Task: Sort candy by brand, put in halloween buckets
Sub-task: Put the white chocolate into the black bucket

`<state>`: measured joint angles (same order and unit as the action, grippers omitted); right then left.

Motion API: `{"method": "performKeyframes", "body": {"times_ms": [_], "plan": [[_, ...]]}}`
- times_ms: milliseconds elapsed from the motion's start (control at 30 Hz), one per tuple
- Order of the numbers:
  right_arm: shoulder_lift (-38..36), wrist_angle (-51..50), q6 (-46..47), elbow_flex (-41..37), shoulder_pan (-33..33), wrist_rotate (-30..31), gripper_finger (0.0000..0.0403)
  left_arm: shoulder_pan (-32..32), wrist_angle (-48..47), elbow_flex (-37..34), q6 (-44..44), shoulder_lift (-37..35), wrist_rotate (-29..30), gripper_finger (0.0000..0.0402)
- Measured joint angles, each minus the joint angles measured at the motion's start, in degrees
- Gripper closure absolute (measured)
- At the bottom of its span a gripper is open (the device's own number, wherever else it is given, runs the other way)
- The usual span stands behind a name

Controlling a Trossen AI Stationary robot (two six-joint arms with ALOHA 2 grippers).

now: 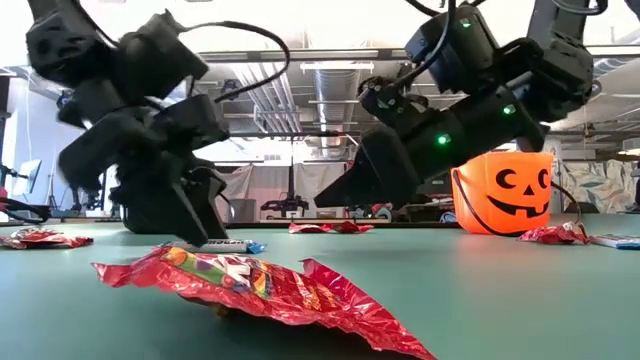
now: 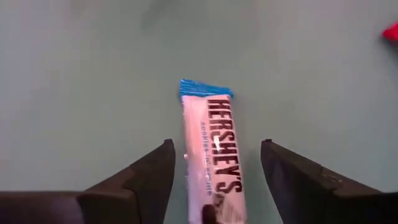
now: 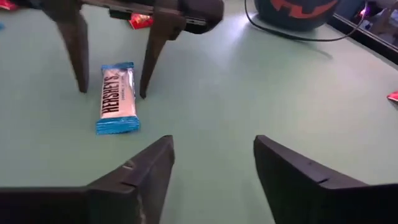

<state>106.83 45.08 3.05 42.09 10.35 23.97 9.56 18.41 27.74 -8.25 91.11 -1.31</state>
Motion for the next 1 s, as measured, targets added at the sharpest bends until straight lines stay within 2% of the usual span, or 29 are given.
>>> {"method": "performKeyframes", "body": {"times_ms": [133,267,367,533,733,833,1000], "plan": [[-0.2,-2.5,0.0,1.1,0.0,0.0,0.0150,2.2,9.1,-2.9,0.3,3.5,6.3,0.0178],[-1.4,-4.2,-0.1,1.2,0.0,0.0,0.0131,2.2,17.4,-5.1,-2.2,7.7,7.1,0.0189],[-4.3,-10.7,-2.7,1.2,0.0,0.2,0.0127,2.2,22.3,-6.0,-2.1,10.9,8.2,0.0214],[-11.9,-24.9,-2.4,1.2,0.0,4.6,0.0129,2.2,31.4,-7.7,-1.3,15.3,10.5,0.0256],[-19.3,-28.6,-1.0,0.0,0.0,4.5,0.0127,1.1,42.0,-9.2,-4.5,19.3,10.8,0.0295],[-21.7,-29.7,-0.1,-0.4,0.1,4.4,0.0129,0.6,43.7,-9.2,-4.9,19.2,10.4,0.0307],[-26.8,-34.4,-0.8,-0.5,0.2,4.3,0.0133,-0.6,40.4,-9.6,-4.9,13.0,11.9,0.0307]]}}
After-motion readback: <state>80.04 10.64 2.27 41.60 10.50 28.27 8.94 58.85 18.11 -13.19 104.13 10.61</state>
